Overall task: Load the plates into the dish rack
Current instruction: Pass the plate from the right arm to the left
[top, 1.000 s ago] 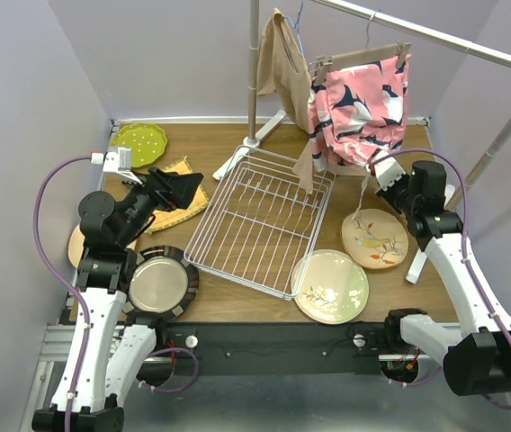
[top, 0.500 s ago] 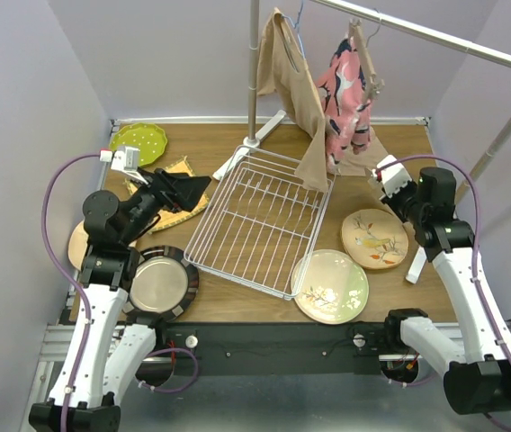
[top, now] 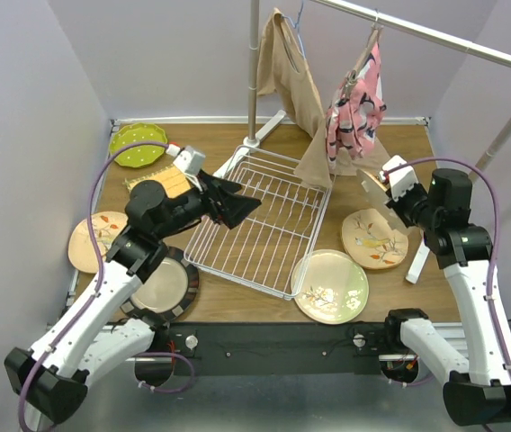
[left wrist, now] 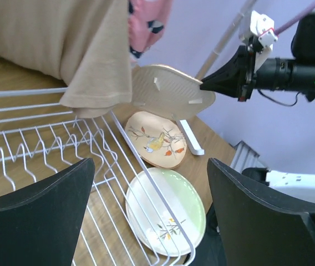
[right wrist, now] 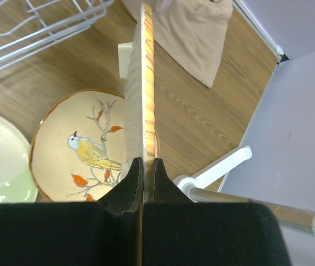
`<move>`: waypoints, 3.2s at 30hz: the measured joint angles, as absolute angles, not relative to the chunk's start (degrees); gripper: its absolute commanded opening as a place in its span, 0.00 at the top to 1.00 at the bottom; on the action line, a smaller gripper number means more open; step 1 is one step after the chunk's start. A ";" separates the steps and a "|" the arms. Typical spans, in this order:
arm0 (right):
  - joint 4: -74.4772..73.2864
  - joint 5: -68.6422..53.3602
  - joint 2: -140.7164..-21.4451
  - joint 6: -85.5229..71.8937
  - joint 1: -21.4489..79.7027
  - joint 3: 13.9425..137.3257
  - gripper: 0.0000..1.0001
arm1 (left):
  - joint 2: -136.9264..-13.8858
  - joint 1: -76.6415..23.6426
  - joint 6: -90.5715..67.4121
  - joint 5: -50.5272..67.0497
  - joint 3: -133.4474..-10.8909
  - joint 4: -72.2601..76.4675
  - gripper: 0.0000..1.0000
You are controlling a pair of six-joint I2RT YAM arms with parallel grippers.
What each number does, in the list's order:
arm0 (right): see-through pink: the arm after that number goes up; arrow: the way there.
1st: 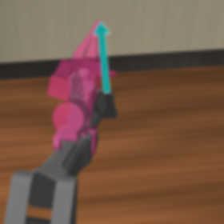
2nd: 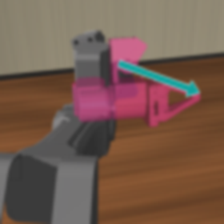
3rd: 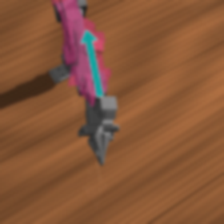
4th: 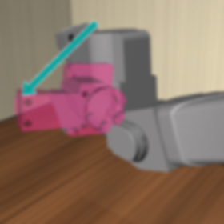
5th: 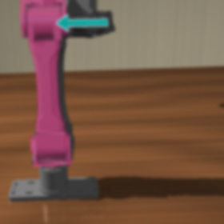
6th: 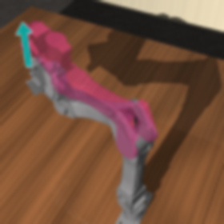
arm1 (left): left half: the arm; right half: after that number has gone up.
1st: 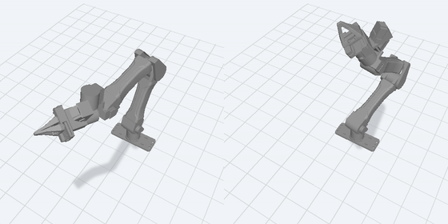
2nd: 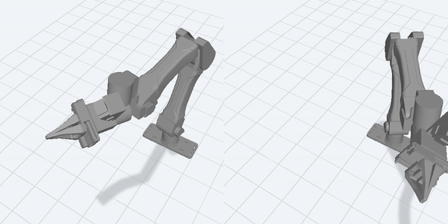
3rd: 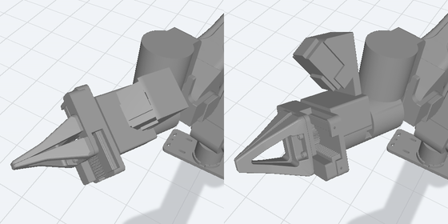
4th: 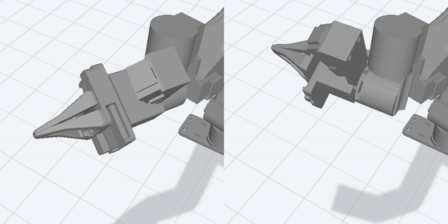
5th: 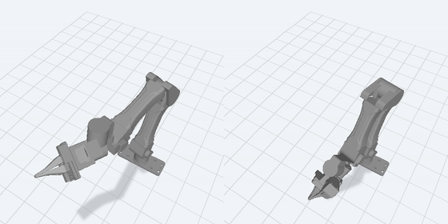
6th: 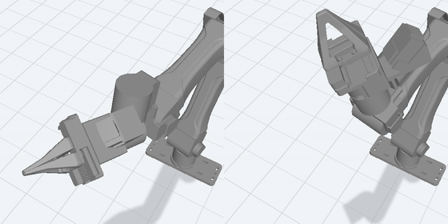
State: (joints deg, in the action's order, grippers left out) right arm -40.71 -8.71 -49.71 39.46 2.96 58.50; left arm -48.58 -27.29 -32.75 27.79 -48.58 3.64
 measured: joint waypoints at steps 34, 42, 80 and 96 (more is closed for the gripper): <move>-61.23 -31.73 -45.32 48.47 2.96 65.47 0.99 | -87.24 -51.51 29.89 34.48 -74.19 5.96 0.12; -63.51 -33.87 -45.32 51.20 2.92 65.52 0.99 | -92.07 -52.53 32.42 41.45 -79.81 0.97 0.17; -67.05 -35.24 -43.44 54.76 2.66 66.50 0.78 | -106.19 -58.78 37.76 40.03 -97.01 -21.76 1.00; -56.12 -36.14 -41.87 38.83 2.72 74.22 0.27 | -95.68 -58.30 19.88 39.35 -92.29 -13.85 1.00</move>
